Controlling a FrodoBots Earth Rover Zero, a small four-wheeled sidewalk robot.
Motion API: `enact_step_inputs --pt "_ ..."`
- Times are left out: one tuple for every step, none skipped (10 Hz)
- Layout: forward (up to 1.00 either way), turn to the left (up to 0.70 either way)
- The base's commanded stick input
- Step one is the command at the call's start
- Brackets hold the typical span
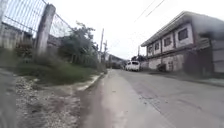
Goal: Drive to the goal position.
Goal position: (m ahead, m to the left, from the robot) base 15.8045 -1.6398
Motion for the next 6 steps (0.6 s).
enact_step_inputs --pt "0.70 0.00" --pt "0.70 0.00" --pt "0.70 0.00" --pt "0.70 0.00" --pt "0.70 -0.01" --pt "0.70 -0.18"
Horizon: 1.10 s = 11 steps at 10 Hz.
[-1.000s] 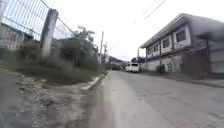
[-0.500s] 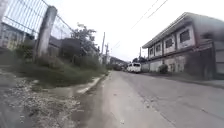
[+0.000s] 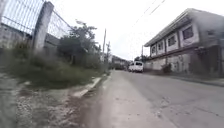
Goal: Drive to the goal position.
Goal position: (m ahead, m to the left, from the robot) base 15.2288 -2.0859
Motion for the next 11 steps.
enact_step_inputs --pt "0.70 -0.23" --pt "0.70 -0.15" --pt "0.70 -0.02" --pt "0.70 0.00" --pt "0.70 -0.09" --pt "0.70 -0.27" --pt "0.70 -0.35" --pt "0.70 -0.35" --pt "0.70 -0.35" --pt "0.70 -0.35" --pt "0.70 -0.35"
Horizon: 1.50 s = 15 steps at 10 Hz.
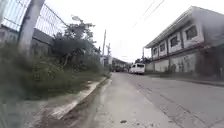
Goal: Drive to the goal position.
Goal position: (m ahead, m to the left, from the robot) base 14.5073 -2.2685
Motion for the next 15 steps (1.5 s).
enact_step_inputs --pt "0.70 -0.08" --pt "0.70 0.00" --pt "0.70 0.00" --pt "0.70 0.00" --pt "0.70 0.00" --pt "0.70 0.00" --pt "0.70 0.00" --pt "0.70 0.00" --pt "0.70 0.00" --pt "0.70 0.00" --pt "0.70 0.00" --pt "0.70 0.00" --pt "0.70 0.00" --pt "0.70 0.00" --pt "0.70 -0.04"
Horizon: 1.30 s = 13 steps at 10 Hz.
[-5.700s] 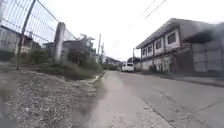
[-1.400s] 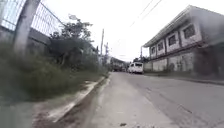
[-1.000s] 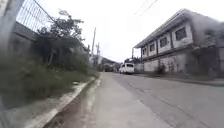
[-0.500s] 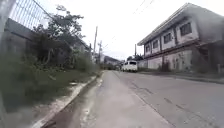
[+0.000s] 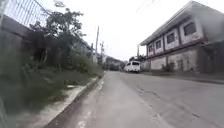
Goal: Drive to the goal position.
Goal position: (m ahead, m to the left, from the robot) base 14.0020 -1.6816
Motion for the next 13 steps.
enact_step_inputs --pt "0.70 -0.13" --pt "0.70 -0.23" --pt "0.70 -0.25" --pt "0.70 -0.26" --pt "0.70 -0.01" --pt "0.70 0.00" --pt "0.70 0.00" --pt "0.70 0.00" --pt "0.70 0.00" --pt "0.70 0.00" --pt "0.70 0.00" --pt "0.70 0.00" --pt "0.70 0.00"
